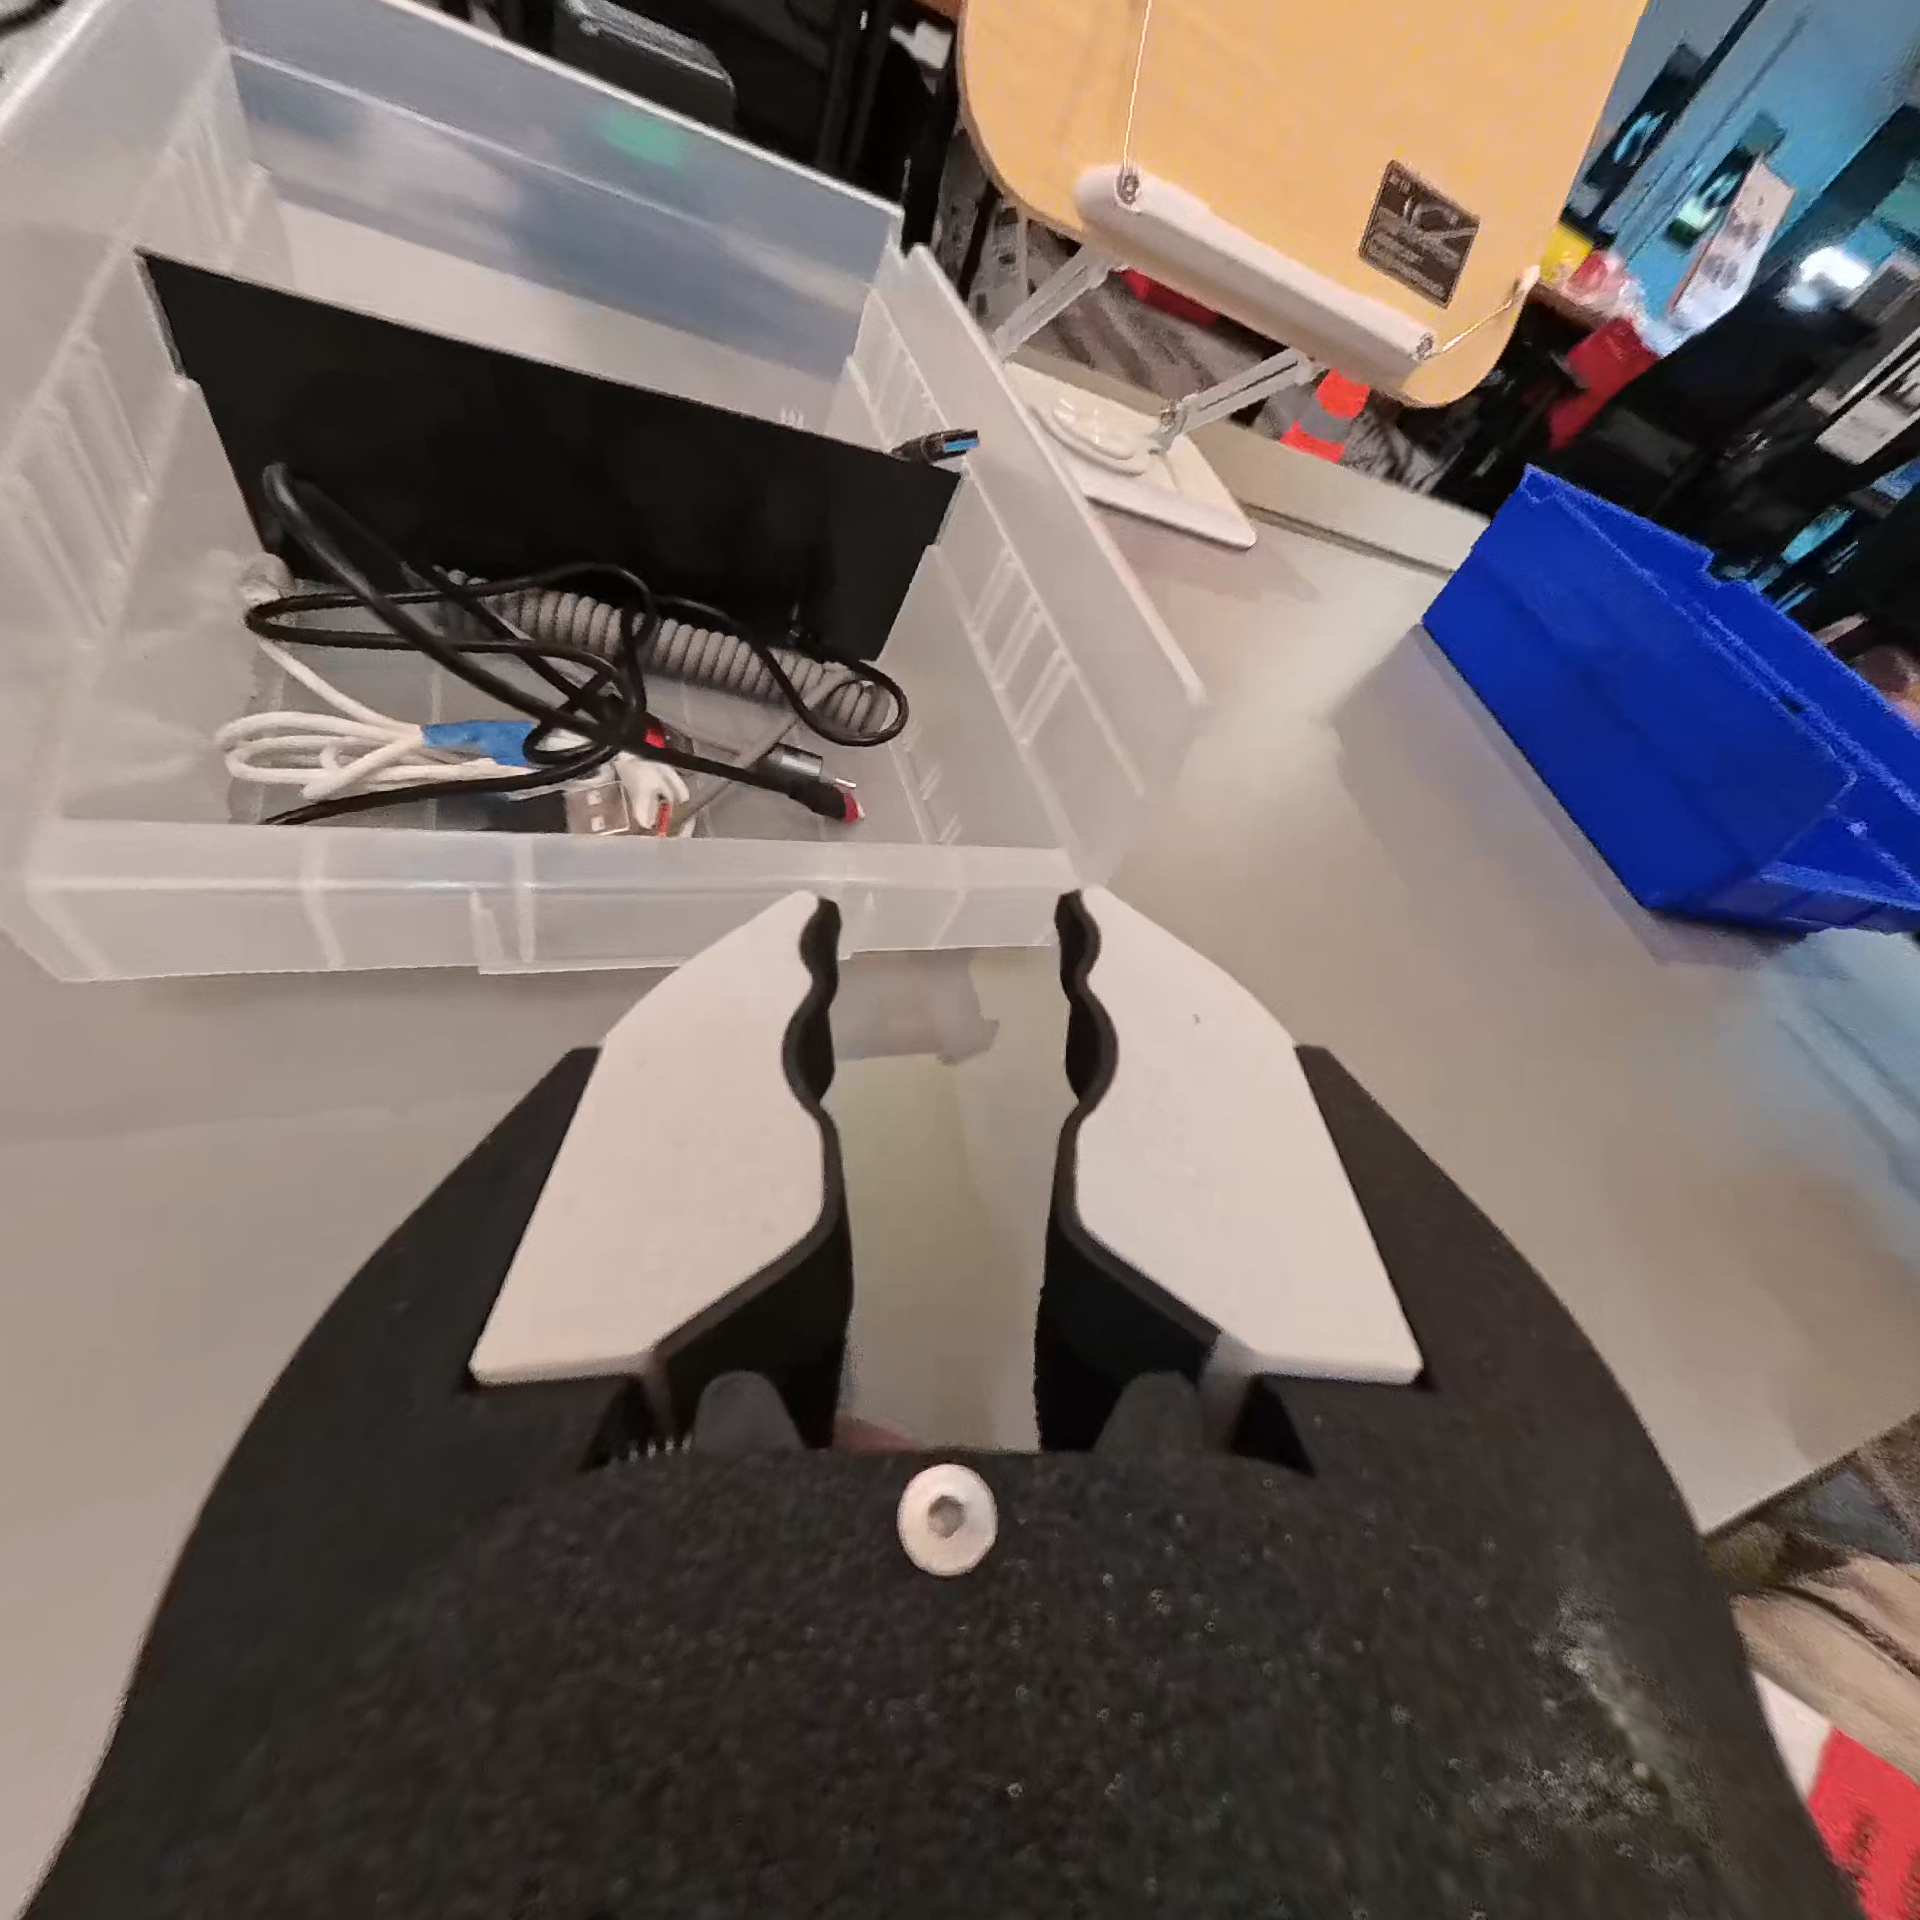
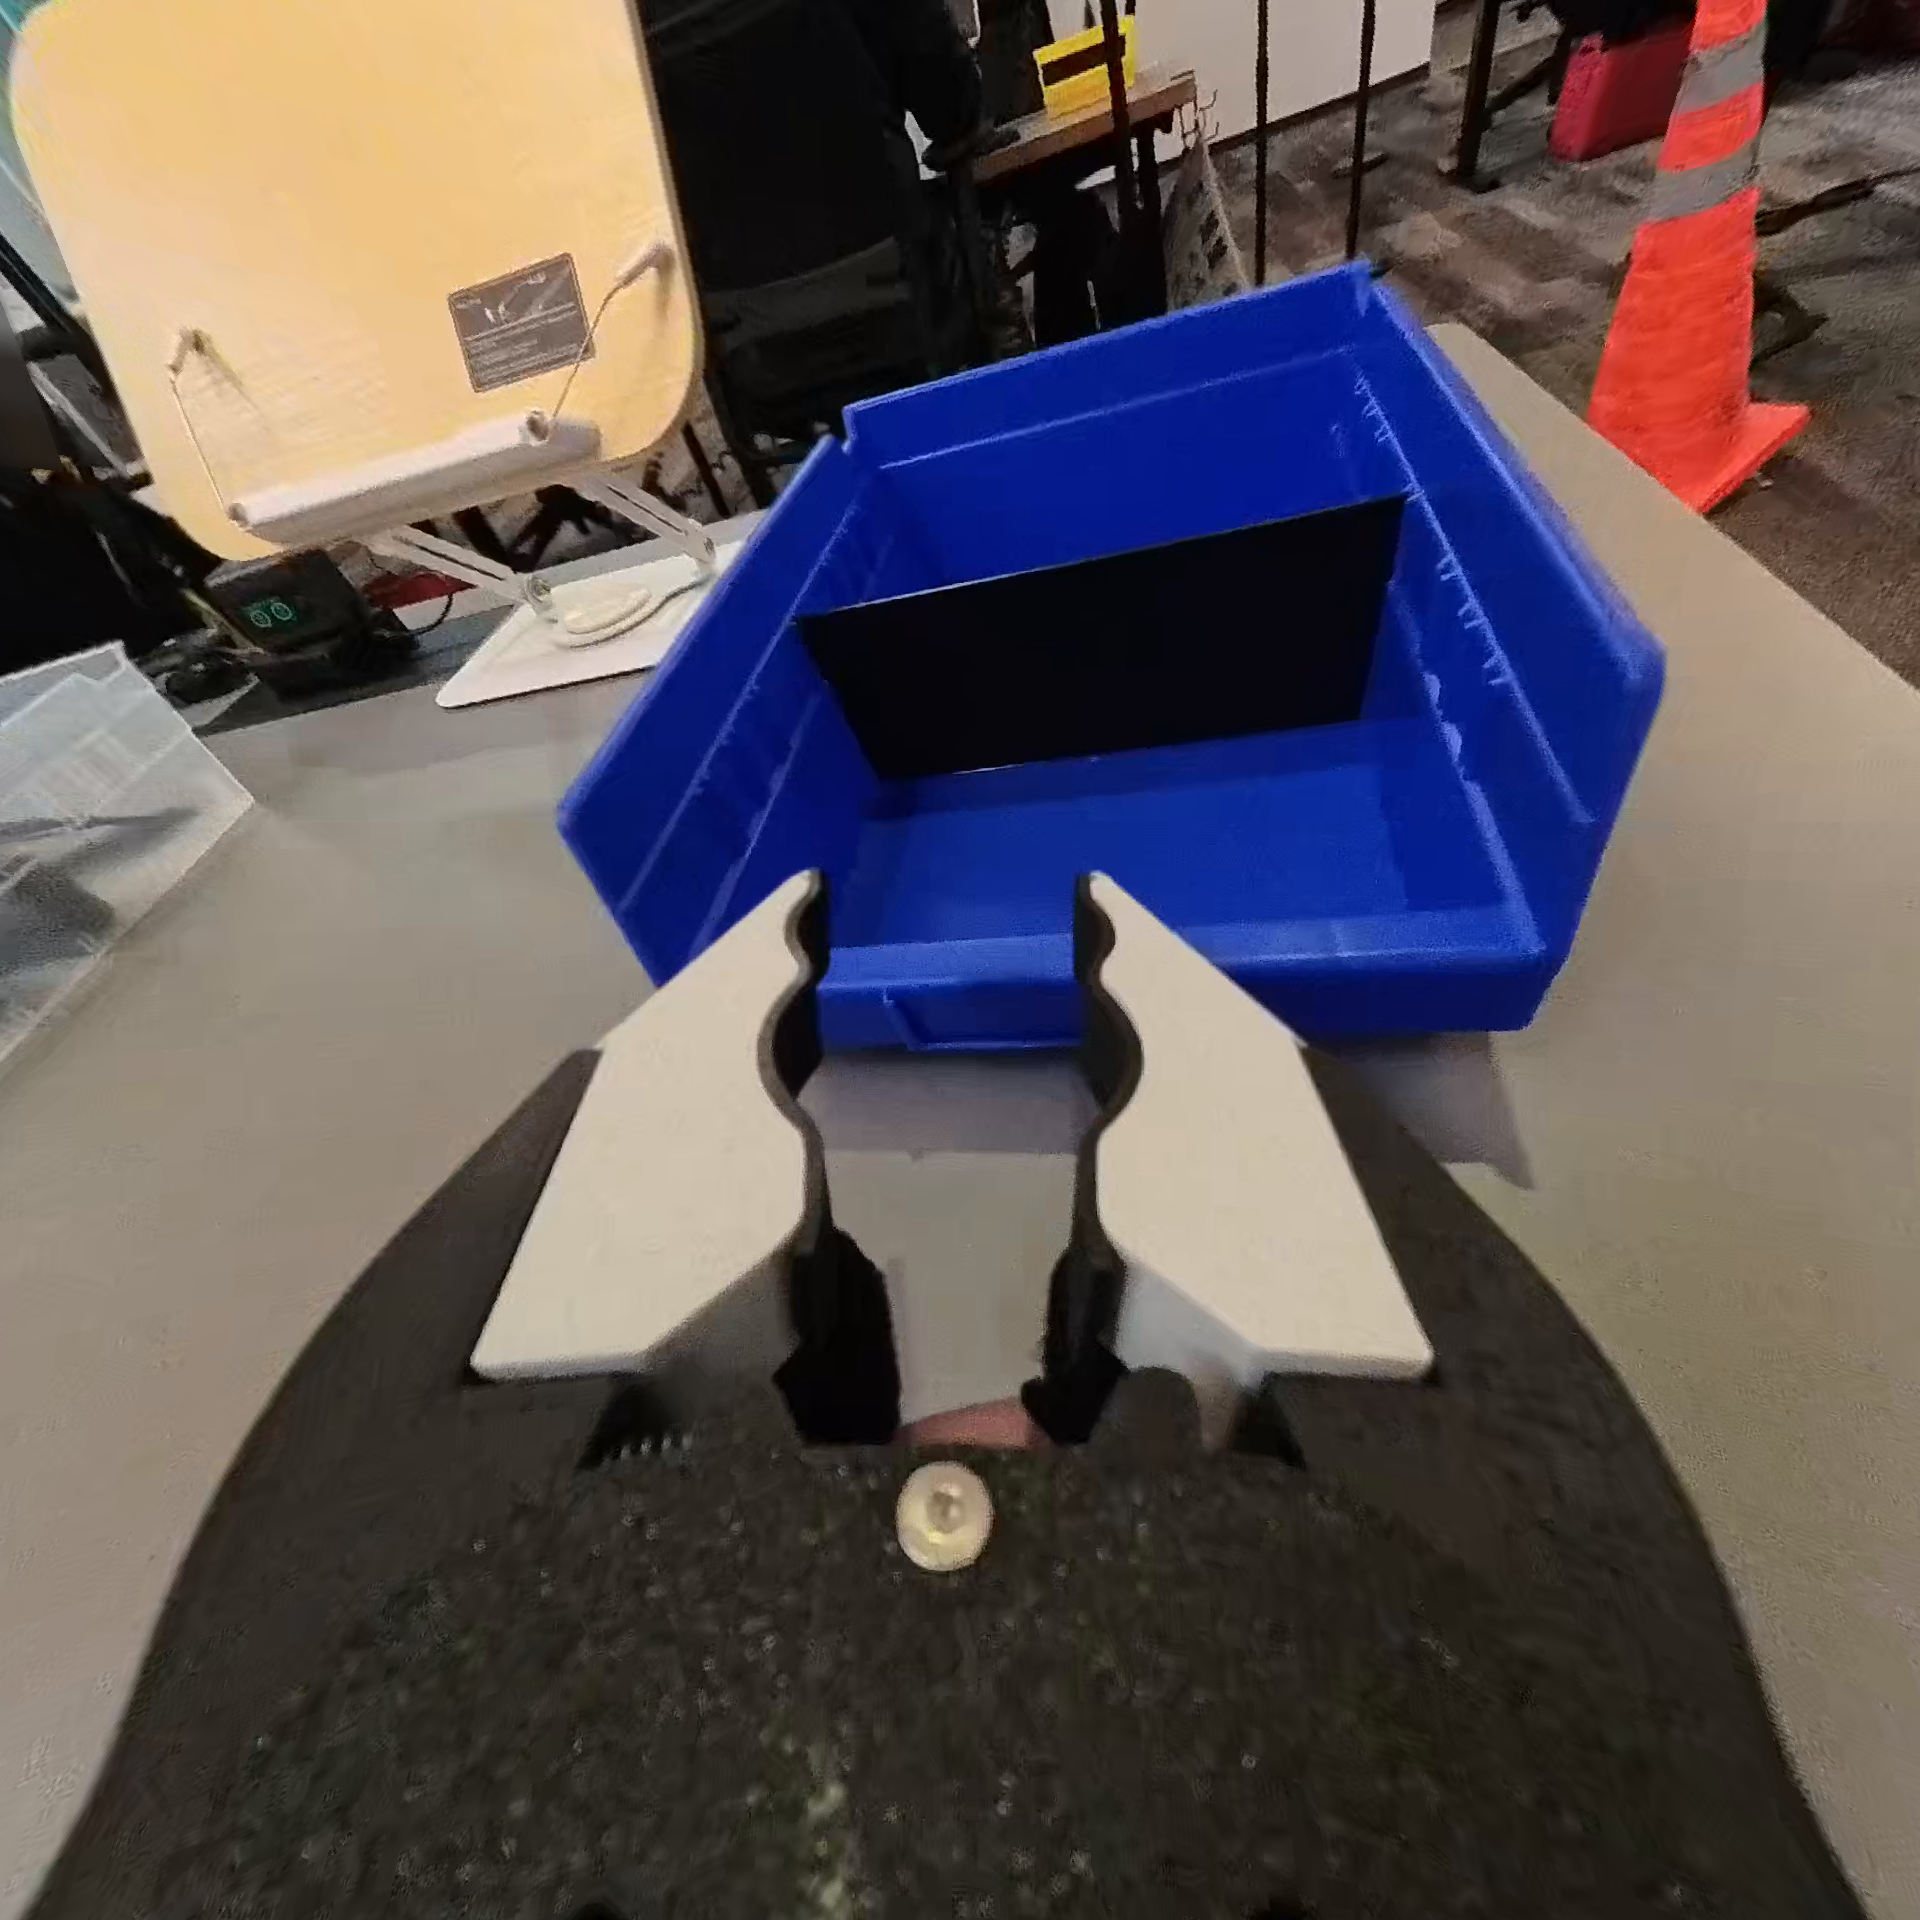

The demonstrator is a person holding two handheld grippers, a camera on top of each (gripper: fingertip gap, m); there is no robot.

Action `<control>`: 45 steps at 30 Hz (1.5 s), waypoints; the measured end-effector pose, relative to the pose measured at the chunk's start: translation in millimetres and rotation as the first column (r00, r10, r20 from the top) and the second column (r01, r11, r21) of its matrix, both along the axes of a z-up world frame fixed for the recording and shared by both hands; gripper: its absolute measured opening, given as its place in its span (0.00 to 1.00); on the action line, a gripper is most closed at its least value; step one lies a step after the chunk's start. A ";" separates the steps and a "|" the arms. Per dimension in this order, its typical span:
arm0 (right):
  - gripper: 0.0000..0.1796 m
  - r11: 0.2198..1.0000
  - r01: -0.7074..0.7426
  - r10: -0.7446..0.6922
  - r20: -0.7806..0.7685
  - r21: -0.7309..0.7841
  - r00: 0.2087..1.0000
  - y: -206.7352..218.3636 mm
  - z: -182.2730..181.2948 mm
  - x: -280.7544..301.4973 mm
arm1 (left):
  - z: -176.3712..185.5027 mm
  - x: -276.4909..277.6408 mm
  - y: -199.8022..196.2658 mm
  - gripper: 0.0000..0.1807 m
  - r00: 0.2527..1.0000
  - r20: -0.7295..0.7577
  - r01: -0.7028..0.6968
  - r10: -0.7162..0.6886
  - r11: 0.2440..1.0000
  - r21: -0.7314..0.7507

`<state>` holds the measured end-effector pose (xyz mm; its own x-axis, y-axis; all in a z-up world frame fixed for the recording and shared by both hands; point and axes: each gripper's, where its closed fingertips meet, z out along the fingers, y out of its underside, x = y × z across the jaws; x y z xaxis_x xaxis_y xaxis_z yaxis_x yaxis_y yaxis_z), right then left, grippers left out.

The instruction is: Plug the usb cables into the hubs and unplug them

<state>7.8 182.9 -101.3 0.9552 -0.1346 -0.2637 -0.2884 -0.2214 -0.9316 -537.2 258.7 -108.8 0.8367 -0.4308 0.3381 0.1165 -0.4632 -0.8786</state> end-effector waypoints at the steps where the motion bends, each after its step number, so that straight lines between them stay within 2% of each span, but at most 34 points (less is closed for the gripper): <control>1: 0.25 1.000 -0.003 0.002 0.018 0.010 1.000 -1.0 2.7 -1.3 | -0.7 2.3 -0.3 0.23 0.999 -0.039 0.001 -0.001 1.000 0.007; 8: 0.25 1.000 -0.019 0.019 0.009 0.019 1.000 -0.3 5.0 -7.1 | -1.2 24.2 -9.0 0.23 0.981 -0.192 0.058 -0.041 0.995 0.082; 15: 0.25 0.999 -0.032 0.028 0.202 0.014 0.979 7.8 12.7 -24.3 | -4.7 16.6 -14.9 0.21 0.988 -0.151 0.050 -0.044 0.998 0.037; 21: 0.25 0.998 -0.063 0.053 0.270 0.028 0.961 11.4 17.1 -37.0 | -4.2 11.3 -18.3 0.21 0.992 -0.121 0.035 -0.032 0.999 0.029; 31: 0.25 0.995 -0.098 0.095 0.086 0.027 0.992 17.3 7.9 -36.4 | -4.1 11.0 -18.7 0.22 0.994 -0.102 0.047 -0.039 0.996 0.071; 34: 0.25 0.996 -0.089 0.087 0.066 0.016 0.994 20.2 3.8 -31.4 | -5.7 16.6 -16.5 0.24 0.990 -0.102 0.099 -0.093 0.994 0.055; 37: 0.25 0.995 -0.099 0.099 -0.007 0.012 0.995 22.5 -0.2 -31.3 | 15.7 27.5 -11.7 0.25 0.978 -0.080 0.199 -0.192 0.974 0.104; 39: 0.25 0.994 -0.110 0.111 -0.045 0.017 0.993 22.9 -0.6 -32.3 | 37.7 45.1 -12.8 0.23 0.908 -0.142 0.413 -0.393 0.897 0.159; 41: 0.25 0.994 -0.112 0.113 -0.044 0.017 0.993 22.8 -0.6 -31.7 | 59.1 63.1 -20.9 0.16 0.739 -0.196 0.671 -0.644 0.729 0.136; 42: 0.25 0.993 -0.114 0.115 -0.043 0.016 0.993 22.9 -0.6 -31.6 | 67.2 67.4 -19.1 0.21 0.654 -0.216 0.753 -0.725 0.651 0.095; 43: 0.25 0.993 -0.115 0.116 -0.046 0.019 0.992 23.1 -0.1 -31.8 | 71.0 67.9 -10.5 0.26 0.572 -0.264 0.810 -0.777 0.586 0.032; 44: 0.25 0.993 -0.120 0.120 -0.051 0.021 0.991 23.5 0.1 -32.4 | 71.1 64.9 7.1 0.25 0.504 -0.337 0.836 -0.795 0.547 -0.040; 45: 0.25 0.992 -0.126 0.127 -0.057 0.020 0.990 24.3 -0.5 -33.1 | 69.4 60.0 32.3 0.25 0.450 -0.420 0.836 -0.788 0.537 -0.111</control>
